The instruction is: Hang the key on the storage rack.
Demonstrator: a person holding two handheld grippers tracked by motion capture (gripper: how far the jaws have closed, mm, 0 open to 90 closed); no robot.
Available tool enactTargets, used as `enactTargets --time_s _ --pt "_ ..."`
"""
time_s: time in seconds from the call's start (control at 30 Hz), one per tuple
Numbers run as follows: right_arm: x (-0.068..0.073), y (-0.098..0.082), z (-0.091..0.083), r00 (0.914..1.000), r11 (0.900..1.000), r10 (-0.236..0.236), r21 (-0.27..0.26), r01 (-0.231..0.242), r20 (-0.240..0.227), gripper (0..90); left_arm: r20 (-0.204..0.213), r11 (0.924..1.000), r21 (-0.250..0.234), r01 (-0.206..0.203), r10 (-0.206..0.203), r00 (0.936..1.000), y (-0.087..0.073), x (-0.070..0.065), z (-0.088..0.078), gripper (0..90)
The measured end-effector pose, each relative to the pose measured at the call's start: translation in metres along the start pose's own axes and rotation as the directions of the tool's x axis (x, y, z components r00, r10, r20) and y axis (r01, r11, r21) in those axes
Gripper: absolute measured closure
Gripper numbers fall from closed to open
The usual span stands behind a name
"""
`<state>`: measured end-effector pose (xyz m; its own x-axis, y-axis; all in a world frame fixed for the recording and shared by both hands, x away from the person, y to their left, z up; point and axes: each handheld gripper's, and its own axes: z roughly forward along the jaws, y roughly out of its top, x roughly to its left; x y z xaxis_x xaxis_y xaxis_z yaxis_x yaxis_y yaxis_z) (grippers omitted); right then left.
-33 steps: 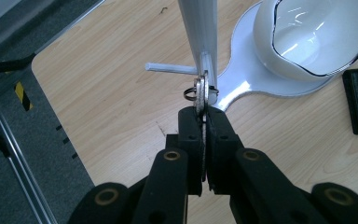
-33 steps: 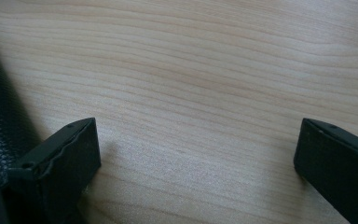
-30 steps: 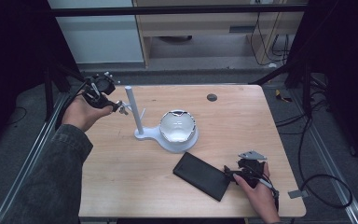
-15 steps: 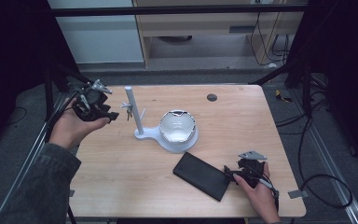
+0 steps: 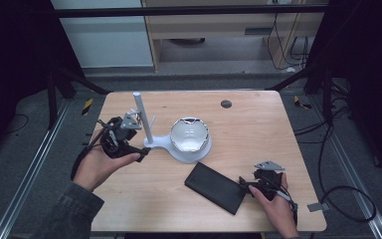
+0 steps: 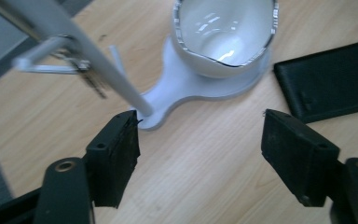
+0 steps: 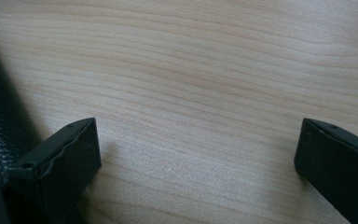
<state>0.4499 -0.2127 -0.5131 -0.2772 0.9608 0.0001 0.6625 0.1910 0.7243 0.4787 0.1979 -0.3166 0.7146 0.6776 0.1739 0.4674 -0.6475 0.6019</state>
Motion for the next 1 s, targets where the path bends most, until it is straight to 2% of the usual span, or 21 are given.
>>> enactTargets --time_s 0.03,0.07,0.17,0.43,0.47,0.73,0.83,0.93,1.0 --pt "0.0 0.0 0.0 1.0 1.0 0.0 0.0 0.0 0.0 0.6 0.0 1.0 0.0 0.0 0.0 1.0 0.0 0.0 0.0 25.3" --pt "0.0 0.0 0.0 1.0 1.0 0.003 -0.001 -0.003 -0.001 0.6 0.022 1.0 -0.006 -0.005 0.005 0.9997 -0.002 -0.008 0.008 25.1" --pt "0.0 0.0 0.0 1.0 1.0 0.003 -0.001 -0.003 -0.001 0.6 0.045 0.9998 -0.006 -0.019 0.02 0.9988 -0.006 -0.018 0.021 23.3" --pt "0.0 0.0 0.0 1.0 1.0 0.002 0.0 -0.002 0.0 0.6 0.089 0.9981 -0.014 -0.06 0.061 0.9942 -0.018 -0.048 0.048 30.7" --pt "0.0 0.0 0.0 1.0 1.0 0.001 0.0 -0.001 0.0 0.6 0.101 0.998 -0.015 -0.062 0.063 0.9929 -0.021 -0.053 0.054 34.0" --pt "0.0 0.0 0.0 1.0 1.0 0.001 -0.001 -0.001 -0.001 0.7 0.151 0.9978 0.006 -0.066 0.065 0.9864 -0.037 -0.067 0.078 49.6" --pt "0.0 0.0 0.0 1.0 1.0 -0.001 -0.002 0.001 -0.001 0.7 0.152 0.9978 0.02 -0.063 0.06 0.9866 -0.04 -0.071 0.085 51.4" --pt "-0.001 0.0 0.0 1.0 1.0 -0.001 0.0 0.001 -0.004 0.6 0.167 0.9978 0.016 -0.064 0.06 0.9842 -0.043 -0.075 0.091 56.5" --pt "-0.001 0.0 0.0 1.0 1.0 0.0 0.0 0.0 -0.005 0.6 0.173 0.9967 0.025 -0.078 0.072 0.9822 -0.043 -0.078 0.094 59.9"
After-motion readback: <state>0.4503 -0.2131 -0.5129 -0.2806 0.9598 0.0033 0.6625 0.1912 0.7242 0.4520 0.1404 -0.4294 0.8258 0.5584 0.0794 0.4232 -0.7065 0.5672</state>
